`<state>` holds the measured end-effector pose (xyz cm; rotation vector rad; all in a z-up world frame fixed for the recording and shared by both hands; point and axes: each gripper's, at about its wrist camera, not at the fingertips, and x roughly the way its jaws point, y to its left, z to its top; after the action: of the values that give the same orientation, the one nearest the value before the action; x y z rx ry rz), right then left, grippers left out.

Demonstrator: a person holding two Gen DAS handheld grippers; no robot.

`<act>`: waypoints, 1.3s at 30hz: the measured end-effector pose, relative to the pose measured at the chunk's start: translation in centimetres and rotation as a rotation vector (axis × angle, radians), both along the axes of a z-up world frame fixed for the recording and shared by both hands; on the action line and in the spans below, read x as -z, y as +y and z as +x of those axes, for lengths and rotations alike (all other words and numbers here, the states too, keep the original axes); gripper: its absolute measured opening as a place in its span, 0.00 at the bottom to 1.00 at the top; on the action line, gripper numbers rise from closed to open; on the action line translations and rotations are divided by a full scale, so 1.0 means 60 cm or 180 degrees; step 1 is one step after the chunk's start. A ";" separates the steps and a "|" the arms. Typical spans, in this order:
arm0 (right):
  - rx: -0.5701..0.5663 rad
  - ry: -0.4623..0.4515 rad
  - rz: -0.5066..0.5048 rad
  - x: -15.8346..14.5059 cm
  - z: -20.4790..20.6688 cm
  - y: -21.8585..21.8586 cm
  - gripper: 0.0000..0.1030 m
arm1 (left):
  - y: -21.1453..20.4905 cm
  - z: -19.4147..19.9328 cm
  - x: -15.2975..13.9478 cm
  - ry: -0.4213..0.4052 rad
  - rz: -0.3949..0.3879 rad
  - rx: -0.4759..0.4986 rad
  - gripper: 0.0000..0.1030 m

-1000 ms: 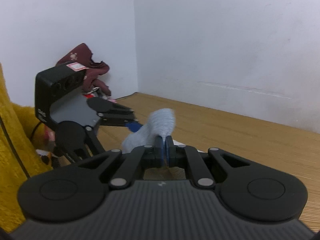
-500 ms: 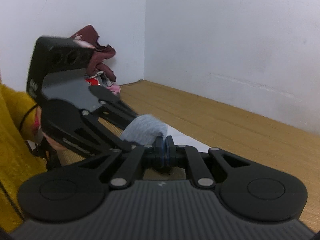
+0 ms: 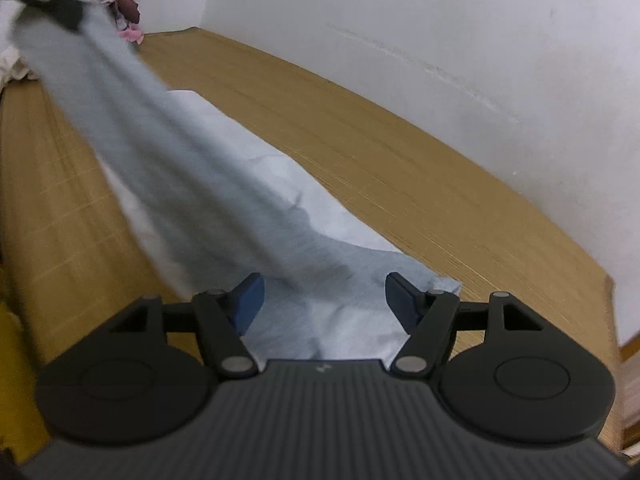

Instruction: Fold clothes

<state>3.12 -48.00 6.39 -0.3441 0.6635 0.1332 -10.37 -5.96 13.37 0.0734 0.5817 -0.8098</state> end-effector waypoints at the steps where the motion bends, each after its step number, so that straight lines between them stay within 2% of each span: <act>1: -0.0071 0.0036 -0.0006 0.006 0.017 -0.012 0.67 | 0.000 -0.007 -0.013 -0.0015 0.0001 -0.0030 0.05; 5: -0.0597 0.0245 -0.0085 0.026 0.070 -0.047 0.66 | -0.010 -0.020 -0.049 -0.0087 0.0035 -0.0207 0.06; 6: -0.0737 0.0297 -0.0093 0.030 0.081 -0.056 0.60 | -0.011 -0.022 -0.057 -0.0099 0.0032 -0.0262 0.06; 7: -0.0842 0.0376 -0.0034 0.030 0.091 -0.061 0.43 | -0.012 -0.021 -0.063 -0.0110 0.0033 -0.0337 0.06; 8: -0.0912 0.0480 0.0072 0.026 0.106 -0.070 0.30 | -0.015 -0.016 -0.067 -0.0117 0.0030 -0.0427 0.06; 9: -0.0979 0.0588 0.0183 0.022 0.122 -0.079 0.08 | -0.017 -0.010 -0.072 -0.0124 0.0027 -0.0518 0.06; 13: -0.1191 0.0812 0.0444 0.001 0.191 -0.094 0.08 | -0.008 0.042 -0.073 -0.0050 0.0107 -0.0899 0.06; 17: -0.1370 0.1071 0.0617 -0.001 0.256 -0.105 0.08 | 0.022 0.138 -0.036 0.0101 0.0220 -0.1268 0.07; 20: -0.1292 0.1198 0.0521 0.039 0.317 -0.102 0.10 | 0.052 0.234 0.027 0.0358 0.0305 -0.1458 0.07; 23: -0.1084 0.1275 0.0385 0.084 0.363 -0.080 0.11 | 0.074 0.331 0.111 0.0642 0.0532 -0.1568 0.11; 25: -0.0950 0.1211 0.0397 0.092 0.356 -0.097 0.11 | 0.090 0.383 0.161 0.0814 0.0736 -0.1636 0.13; 26: -0.0884 0.1175 0.0406 0.095 0.351 -0.107 0.14 | 0.099 0.405 0.182 0.0894 0.0832 -0.1678 0.14; 27: -0.0756 0.1183 0.0391 0.093 0.349 -0.111 0.23 | 0.110 0.419 0.196 0.0972 0.0881 -0.1736 0.18; 28: -0.0621 0.1195 0.0375 0.091 0.347 -0.114 0.28 | 0.122 0.431 0.206 0.1027 0.0906 -0.1789 0.18; 30: -0.0476 0.1183 0.0320 0.083 0.341 -0.113 0.29 | 0.153 0.437 0.208 0.1026 0.0831 -0.1867 0.21; 33: -0.0221 0.0851 0.0213 0.051 0.312 -0.098 0.29 | 0.176 0.430 0.187 0.0921 0.0761 -0.1879 0.28; 36: -0.0102 0.0689 0.0404 0.050 0.289 -0.045 0.31 | 0.202 0.399 0.162 0.0744 0.0652 -0.1647 0.37; 39: 0.0012 0.0532 0.0604 0.050 0.266 0.008 0.38 | 0.176 0.390 0.169 0.0688 0.0566 -0.1269 0.47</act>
<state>19.08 -47.49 3.41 -0.1499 0.8099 0.2215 13.05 4.61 3.23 0.0307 0.8407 -0.3788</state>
